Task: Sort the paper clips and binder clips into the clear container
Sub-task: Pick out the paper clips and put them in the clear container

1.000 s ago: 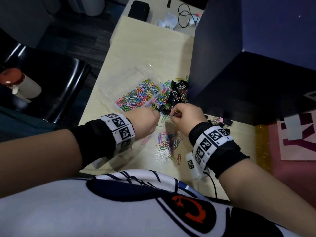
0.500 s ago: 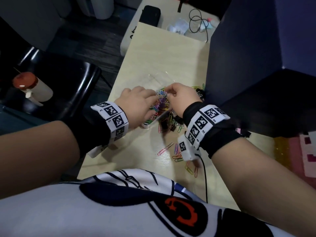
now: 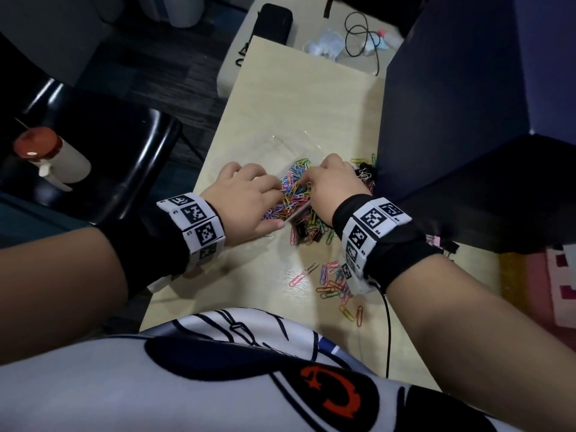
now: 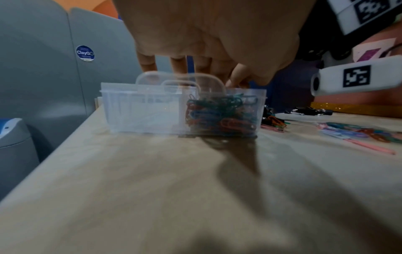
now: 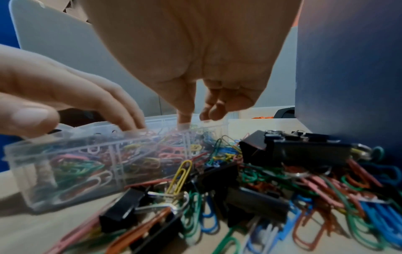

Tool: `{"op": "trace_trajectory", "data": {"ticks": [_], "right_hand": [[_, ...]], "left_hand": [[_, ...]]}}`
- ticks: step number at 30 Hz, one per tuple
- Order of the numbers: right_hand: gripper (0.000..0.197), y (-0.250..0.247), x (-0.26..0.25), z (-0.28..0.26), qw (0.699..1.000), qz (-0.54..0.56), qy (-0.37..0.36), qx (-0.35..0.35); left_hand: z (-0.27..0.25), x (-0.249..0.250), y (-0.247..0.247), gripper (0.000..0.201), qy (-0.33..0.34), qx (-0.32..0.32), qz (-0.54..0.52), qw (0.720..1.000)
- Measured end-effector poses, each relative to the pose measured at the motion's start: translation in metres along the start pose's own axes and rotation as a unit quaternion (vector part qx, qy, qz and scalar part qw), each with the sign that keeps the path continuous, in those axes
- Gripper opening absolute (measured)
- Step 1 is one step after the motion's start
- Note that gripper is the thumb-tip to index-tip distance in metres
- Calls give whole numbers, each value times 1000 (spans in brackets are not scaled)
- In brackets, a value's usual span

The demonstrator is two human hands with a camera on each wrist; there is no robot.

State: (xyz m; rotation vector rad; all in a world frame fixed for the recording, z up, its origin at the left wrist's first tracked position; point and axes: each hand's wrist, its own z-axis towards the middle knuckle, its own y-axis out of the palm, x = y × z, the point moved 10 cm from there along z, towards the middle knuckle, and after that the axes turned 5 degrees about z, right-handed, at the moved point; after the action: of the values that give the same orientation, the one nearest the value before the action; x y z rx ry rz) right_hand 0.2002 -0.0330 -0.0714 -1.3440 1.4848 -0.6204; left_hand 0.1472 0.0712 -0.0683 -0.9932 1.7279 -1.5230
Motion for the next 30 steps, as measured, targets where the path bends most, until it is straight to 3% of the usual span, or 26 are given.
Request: {"op": "trace_trajectory", "data": {"ticks": [6, 11, 14, 17, 22, 25, 27, 30], "right_hand": [[36, 10, 4, -4, 1000, -6, 0, -13], [32, -18, 27, -16, 993, 59, 10, 100], [40, -6, 44, -31, 996, -5, 32, 84], [43, 10, 47, -48, 995, -65, 3, 78], [45, 11, 58, -64, 994, -44, 1, 95], [52, 14, 67, -71, 996, -25, 14, 90], [51, 22, 70, -74, 997, -12, 21, 70], [38, 27, 73, -79, 998, -3, 13, 68]], "left_hand": [[-2, 2, 10, 76, -5, -17, -4, 1000], [-6, 4, -3, 64, 3, 30, -23, 999], [-5, 9, -7, 55, 3, 34, -31, 999], [-2, 11, -9, 49, -8, 18, -28, 999], [1, 24, -20, 45, -14, 38, -7, 999], [3, 50, -25, 30, 29, 62, -16, 998], [6, 69, -19, 27, 54, 33, -29, 998], [10, 82, 9, 36, 41, -93, 2, 995]]}}
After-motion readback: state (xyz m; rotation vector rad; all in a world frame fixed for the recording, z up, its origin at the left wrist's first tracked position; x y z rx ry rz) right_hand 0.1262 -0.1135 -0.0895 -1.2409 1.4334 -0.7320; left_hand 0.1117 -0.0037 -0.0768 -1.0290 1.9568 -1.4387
